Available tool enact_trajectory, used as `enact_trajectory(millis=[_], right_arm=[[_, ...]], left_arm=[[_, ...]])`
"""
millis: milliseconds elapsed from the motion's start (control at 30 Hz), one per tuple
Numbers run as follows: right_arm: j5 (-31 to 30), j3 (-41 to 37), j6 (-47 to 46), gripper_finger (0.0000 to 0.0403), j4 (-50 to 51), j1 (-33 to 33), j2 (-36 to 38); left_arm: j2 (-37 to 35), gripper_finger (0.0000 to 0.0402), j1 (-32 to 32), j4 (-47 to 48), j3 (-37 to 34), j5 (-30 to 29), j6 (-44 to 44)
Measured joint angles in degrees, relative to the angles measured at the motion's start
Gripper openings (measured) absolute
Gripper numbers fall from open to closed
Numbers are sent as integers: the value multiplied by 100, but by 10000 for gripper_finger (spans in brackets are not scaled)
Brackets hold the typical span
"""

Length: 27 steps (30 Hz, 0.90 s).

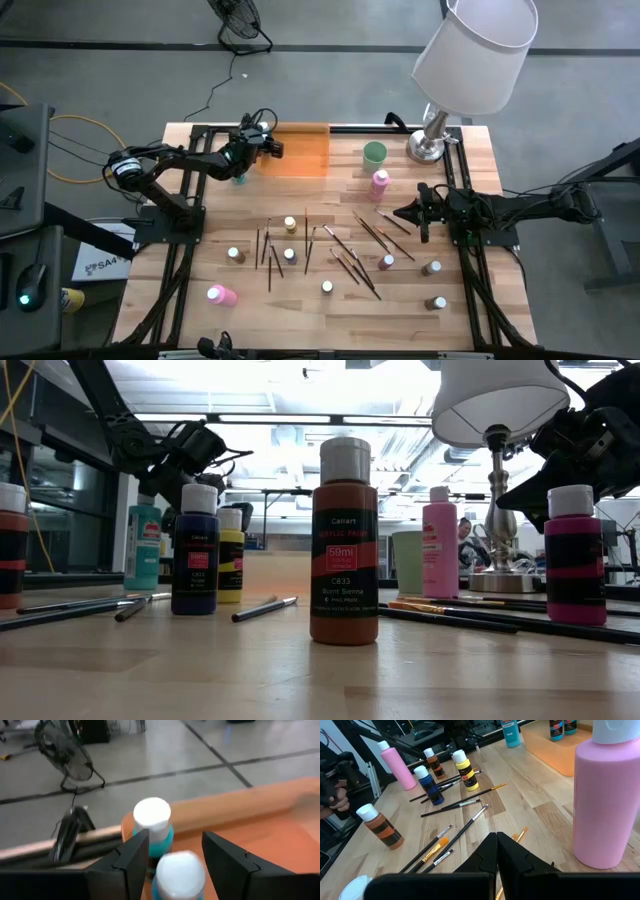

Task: Pick & Place Paint Supplies
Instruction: Put the dark blue paint bottle into the orange bin

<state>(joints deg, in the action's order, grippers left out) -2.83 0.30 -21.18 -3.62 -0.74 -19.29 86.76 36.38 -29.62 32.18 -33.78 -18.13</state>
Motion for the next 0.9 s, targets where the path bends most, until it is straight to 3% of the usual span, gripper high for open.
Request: enact_trajectory(millis=[267,433,667,833,900], right_arm=[[0,1,1,2,0,-1,0],[-1,1,-1,2,0,1,0],[0,-1,1,2,2,1,0],[0,0,0,2,0,-1,0],[0,0,0,2,0,0,0]], left_arm=[[-564,182,-213,-42,0,-24,851],[-1063,182,-721,102,2,57,2025],[-1706,182,-1806,1141,2,1202,3767],[-2232,182,-2507,2326,1,2199,3987],[-2434,182,-2769,2743,-1,2328,3936]])
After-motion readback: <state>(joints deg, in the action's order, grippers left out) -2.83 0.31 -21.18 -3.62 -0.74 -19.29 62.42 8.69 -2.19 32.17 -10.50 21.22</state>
